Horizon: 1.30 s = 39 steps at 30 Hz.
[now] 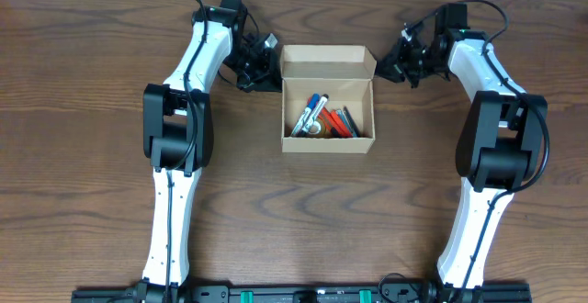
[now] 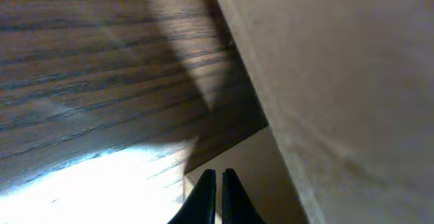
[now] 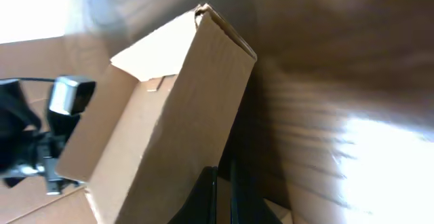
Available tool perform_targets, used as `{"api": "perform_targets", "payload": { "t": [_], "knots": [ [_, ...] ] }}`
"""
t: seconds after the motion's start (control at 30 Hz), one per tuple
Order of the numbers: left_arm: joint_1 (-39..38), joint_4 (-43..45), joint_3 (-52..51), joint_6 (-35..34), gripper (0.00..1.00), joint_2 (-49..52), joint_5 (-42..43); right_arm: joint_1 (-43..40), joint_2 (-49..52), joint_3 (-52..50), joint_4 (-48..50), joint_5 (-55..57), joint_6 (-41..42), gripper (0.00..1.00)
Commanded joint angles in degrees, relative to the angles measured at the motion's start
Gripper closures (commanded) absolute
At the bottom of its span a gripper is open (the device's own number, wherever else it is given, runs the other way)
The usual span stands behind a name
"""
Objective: Pack container
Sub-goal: 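Push the lid flaps upward with both grippers to raise the lid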
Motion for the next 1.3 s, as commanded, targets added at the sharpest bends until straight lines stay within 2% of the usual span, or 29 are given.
{"api": "perform_targets", "payload": {
  "t": [0.0, 0.3, 0.5, 0.87, 1.27],
  "knots": [
    [0.0, 0.3, 1.0, -0.2, 0.94, 0.0, 2.1, 0.7, 0.7, -0.3, 2.0, -5.4, 2.7, 0.98],
    [0.0, 0.3, 1.0, -0.2, 0.94, 0.0, 2.2, 0.8, 0.7, -0.3, 2.6, -5.3, 4.5, 0.98],
    [0.1, 0.2, 1.0, -0.2, 0.94, 0.0, 2.2, 0.8, 0.9, -0.3, -2.3, 3.3, 4.5, 0.98],
    [0.1, 0.2, 1.0, -0.2, 0.94, 0.0, 2.2, 1.4, 1.0, -0.3, -1.2, 3.1, 3.4, 0.98],
    [0.1, -0.2, 1.0, -0.2, 0.94, 0.0, 2.2, 3.9, 2.2, -0.3, 3.1, 1.5, 6.5, 0.98]
  ]
}}
